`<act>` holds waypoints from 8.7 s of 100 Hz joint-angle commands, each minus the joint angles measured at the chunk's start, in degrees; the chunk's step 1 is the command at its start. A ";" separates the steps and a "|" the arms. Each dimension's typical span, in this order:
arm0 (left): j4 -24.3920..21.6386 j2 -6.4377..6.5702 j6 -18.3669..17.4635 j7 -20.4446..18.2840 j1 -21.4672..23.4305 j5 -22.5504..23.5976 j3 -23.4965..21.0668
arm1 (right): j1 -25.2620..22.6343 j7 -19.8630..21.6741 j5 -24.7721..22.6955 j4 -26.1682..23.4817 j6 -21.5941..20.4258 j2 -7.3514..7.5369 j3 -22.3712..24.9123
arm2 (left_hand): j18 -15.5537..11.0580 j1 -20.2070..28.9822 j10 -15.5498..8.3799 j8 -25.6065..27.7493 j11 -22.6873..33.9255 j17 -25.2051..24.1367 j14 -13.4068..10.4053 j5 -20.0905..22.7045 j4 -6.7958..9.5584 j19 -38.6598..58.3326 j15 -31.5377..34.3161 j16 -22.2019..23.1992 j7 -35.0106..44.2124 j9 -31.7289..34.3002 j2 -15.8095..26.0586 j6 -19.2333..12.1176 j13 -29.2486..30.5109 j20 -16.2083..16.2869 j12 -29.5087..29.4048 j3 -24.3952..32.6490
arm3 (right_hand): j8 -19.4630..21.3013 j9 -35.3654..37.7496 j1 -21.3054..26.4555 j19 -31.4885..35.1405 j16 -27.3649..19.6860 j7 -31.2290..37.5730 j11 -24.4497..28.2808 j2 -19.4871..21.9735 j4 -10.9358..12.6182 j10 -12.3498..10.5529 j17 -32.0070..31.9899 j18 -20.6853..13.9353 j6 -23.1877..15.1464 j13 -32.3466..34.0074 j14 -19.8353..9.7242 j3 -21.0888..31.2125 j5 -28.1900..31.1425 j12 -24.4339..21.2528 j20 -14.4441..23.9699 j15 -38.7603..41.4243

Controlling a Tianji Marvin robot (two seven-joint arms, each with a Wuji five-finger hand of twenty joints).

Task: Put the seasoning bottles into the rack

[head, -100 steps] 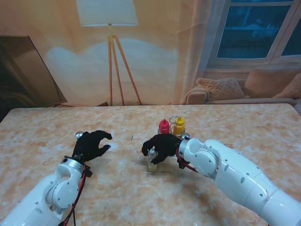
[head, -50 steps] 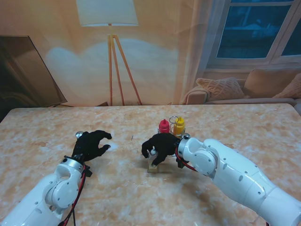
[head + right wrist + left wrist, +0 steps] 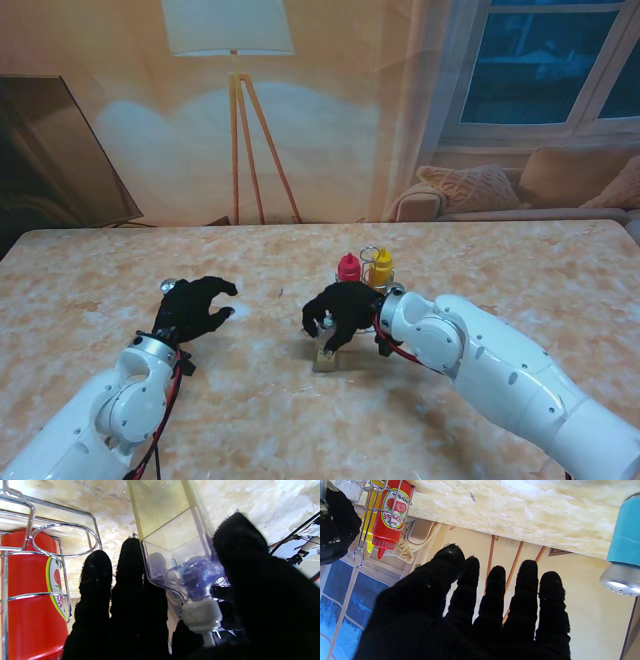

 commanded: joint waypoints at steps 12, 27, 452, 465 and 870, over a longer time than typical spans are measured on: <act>-0.09 -0.11 -0.15 -0.65 0.23 0.01 -0.07 | -1.30 1.01 -2.18 -2.43 -1.84 0.72 1.97 | -0.11 1.32 -0.22 0.53 -0.63 -0.65 0.15 0.72 -1.30 -0.53 -1.09 0.64 1.16 -1.44 -0.61 -0.66 -1.51 -0.54 -0.10 -0.07 | 1.21 4.84 10.61 0.43 3.75 8.33 3.42 2.98 1.37 -7.80 1.18 -2.31 -4.66 5.61 -10.44 7.20 4.19 3.72 1.26 7.12; -0.05 -0.11 -0.22 -0.61 0.22 0.02 -0.05 | -1.97 1.58 -3.44 -3.85 -3.17 1.26 3.82 | -0.08 1.33 -0.12 0.53 -0.62 -0.67 0.17 0.71 -1.30 -0.53 -1.10 0.64 1.15 -1.45 -0.56 -0.65 -1.55 -0.56 -0.10 -0.10 | 1.26 5.14 10.53 0.40 4.07 8.35 3.37 2.86 1.43 -7.95 1.44 -2.45 -4.88 5.84 -10.61 7.33 4.40 3.83 1.42 7.22; 0.13 -0.05 0.24 -1.28 -0.19 -0.15 0.52 | -2.71 -17.64 -34.36 -2.21 -5.17 5.34 10.29 | -0.02 1.62 -0.40 0.60 -0.59 -0.78 0.11 0.83 -1.48 -0.67 -1.14 0.63 1.51 -1.39 -0.85 -0.78 -1.50 -0.57 -0.14 -0.17 | 5.94 1.74 8.73 -1.08 7.97 10.47 8.62 0.86 2.08 -9.63 -0.70 -2.85 -7.47 2.89 -11.77 11.75 3.29 5.21 9.06 15.01; 0.14 -0.05 0.29 -1.28 -0.21 -0.15 0.55 | -2.60 -17.62 -34.09 -1.95 -4.76 5.28 9.86 | -0.06 1.58 -0.48 0.57 -0.62 -0.77 0.14 0.77 -1.47 -0.68 -1.17 0.62 1.47 -1.47 -0.76 -0.72 -1.56 -0.57 -0.15 -0.19 | 6.10 1.59 8.70 -1.12 8.15 10.54 8.90 0.81 2.12 -9.52 -0.72 -2.80 -7.41 2.74 -11.75 11.94 3.26 5.30 9.16 15.48; -0.19 0.03 0.35 -1.50 -0.23 0.26 1.04 | -23.70 -3.36 -27.53 -20.86 5.23 4.08 39.25 | 0.27 0.94 -1.29 0.48 -0.56 -0.83 -0.02 0.75 -1.46 -0.73 -1.28 0.61 1.73 -1.70 -1.28 -0.89 -1.45 -0.21 -0.25 0.84 | -3.59 -3.74 4.16 -2.50 -3.39 -1.93 -9.38 23.88 6.28 0.12 -14.10 4.60 3.89 -6.93 -1.36 -10.69 -4.28 -6.86 5.51 -4.74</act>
